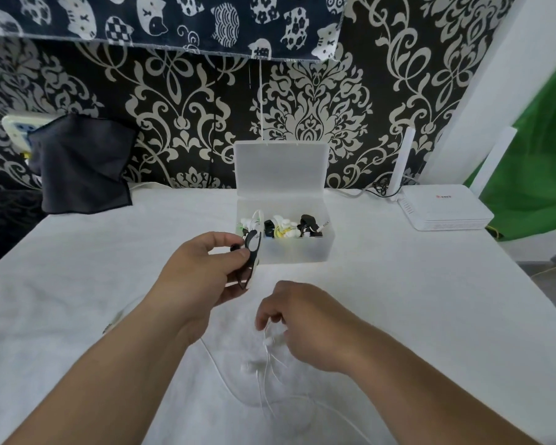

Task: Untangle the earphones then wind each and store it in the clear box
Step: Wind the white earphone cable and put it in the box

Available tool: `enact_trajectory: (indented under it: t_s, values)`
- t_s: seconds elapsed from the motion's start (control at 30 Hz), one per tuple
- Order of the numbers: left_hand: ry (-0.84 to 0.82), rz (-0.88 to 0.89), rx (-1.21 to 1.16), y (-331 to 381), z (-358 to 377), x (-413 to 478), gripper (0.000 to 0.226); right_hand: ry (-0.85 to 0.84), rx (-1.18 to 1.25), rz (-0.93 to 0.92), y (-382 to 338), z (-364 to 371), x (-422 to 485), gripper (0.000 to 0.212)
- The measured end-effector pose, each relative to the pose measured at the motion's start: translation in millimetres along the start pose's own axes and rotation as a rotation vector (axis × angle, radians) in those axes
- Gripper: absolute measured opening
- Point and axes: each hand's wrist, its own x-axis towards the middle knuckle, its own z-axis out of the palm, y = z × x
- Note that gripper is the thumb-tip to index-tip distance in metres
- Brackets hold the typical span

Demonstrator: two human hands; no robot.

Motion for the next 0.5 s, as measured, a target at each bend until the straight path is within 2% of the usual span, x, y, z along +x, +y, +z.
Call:
enact_trajectory:
  t_s: [0.07, 0.2, 0.3, 0.33, 0.37, 0.43, 0.5]
  values:
    - [0.006, 0.0, -0.003, -1, -1, 0, 0.014, 0.06, -0.066, 0.015, 2, 8, 4, 0.043]
    - [0.008, -0.005, -0.02, 1, -4, 1, 0.013, 0.175, -0.167, 0.265, 11, 9, 9, 0.028]
    - [0.02, -0.012, -0.031, 1, -6, 3, 0.013, 0.106, -0.259, 0.376, 15, 2, 10, 0.011]
    - [0.027, -0.014, -0.039, 1, -6, 4, 0.014, 0.072, -0.278, 0.388, 17, 1, 10, 0.008]
    - [0.033, -0.013, -0.048, 0, -7, 4, 0.015, 0.047, -0.287, 0.394, 18, 2, 10, 0.015]
    - [0.028, -0.009, -0.073, -1, -7, 6, 0.016, 0.011, -0.262, 0.377, 21, -1, 11, 0.017]
    - [0.007, -0.01, -0.104, -1, -6, 6, 0.014, 0.057, -0.058, 0.331, 21, -11, 10, 0.01]
